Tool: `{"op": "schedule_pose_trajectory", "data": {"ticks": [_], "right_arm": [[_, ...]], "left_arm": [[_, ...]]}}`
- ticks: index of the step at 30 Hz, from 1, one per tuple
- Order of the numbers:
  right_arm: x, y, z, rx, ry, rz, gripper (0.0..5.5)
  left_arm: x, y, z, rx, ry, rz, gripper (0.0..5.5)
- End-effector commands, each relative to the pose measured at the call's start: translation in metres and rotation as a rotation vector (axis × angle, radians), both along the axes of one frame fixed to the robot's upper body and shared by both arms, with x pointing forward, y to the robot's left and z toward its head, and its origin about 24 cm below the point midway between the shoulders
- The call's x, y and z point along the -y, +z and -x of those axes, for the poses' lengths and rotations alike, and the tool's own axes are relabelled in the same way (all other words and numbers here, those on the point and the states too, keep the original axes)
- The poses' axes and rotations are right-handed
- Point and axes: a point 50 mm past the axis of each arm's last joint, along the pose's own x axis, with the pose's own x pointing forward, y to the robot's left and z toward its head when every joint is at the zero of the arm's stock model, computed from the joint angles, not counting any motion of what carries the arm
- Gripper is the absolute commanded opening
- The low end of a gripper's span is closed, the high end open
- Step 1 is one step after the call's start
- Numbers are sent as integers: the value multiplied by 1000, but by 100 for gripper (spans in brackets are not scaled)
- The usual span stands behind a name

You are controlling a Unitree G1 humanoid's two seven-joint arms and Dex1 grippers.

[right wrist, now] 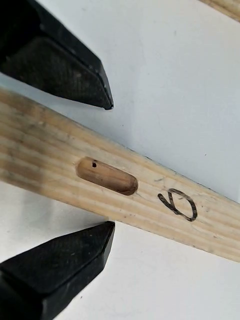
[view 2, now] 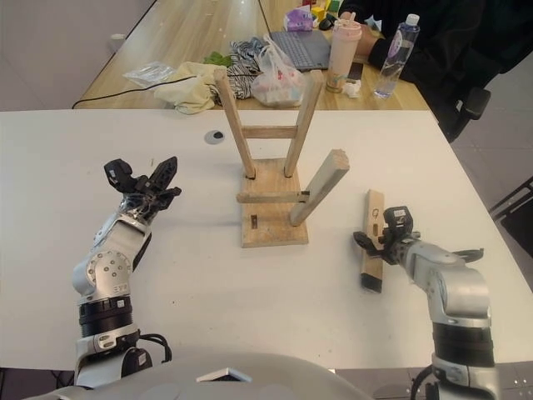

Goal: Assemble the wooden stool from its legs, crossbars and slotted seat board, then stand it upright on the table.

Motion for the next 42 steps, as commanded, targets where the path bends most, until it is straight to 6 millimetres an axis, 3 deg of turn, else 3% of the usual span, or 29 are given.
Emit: {"op": "schedule_pose_trajectory", "data": {"ticks": [1,7,10,13,15,18,20,23,26,30,35,39,42], "right_arm": [[10,2,3,-72,13,8,340],[23,-5,33,-237,42,-39,252],[40,-18,43,-247,30,18,207],[45,-20,20,-50,-12,49,203],[38,3,-20,206,41,102,201],[21,78,-86,606,91,58,201],[-3,131,-112,811,160,-66,201],[-44,181,-111,974,380,-318,201],[-101,208,-82,981,823,-603,201],[-133,213,-59,883,1113,-802,201],[-144,199,-51,791,1214,-841,201],[-146,189,-50,736,1240,-840,201],[-149,188,-51,728,1252,-838,201]], "left_arm": [[4,-2,-2,1,7,-16,0],[4,5,-8,43,19,-20,0],[-8,15,-16,128,133,-70,0],[-1,30,-12,245,14,22,0],[13,48,-4,348,-140,38,30],[21,83,15,501,-378,142,72],[20,108,25,594,-531,212,102],[22,139,28,671,-706,264,145],[30,171,25,723,-865,274,183],[41,191,14,722,-984,273,248],[45,193,8,709,-1034,284,326],[48,198,10,740,-1059,347,332],[49,198,10,739,-1076,407,291]]}}
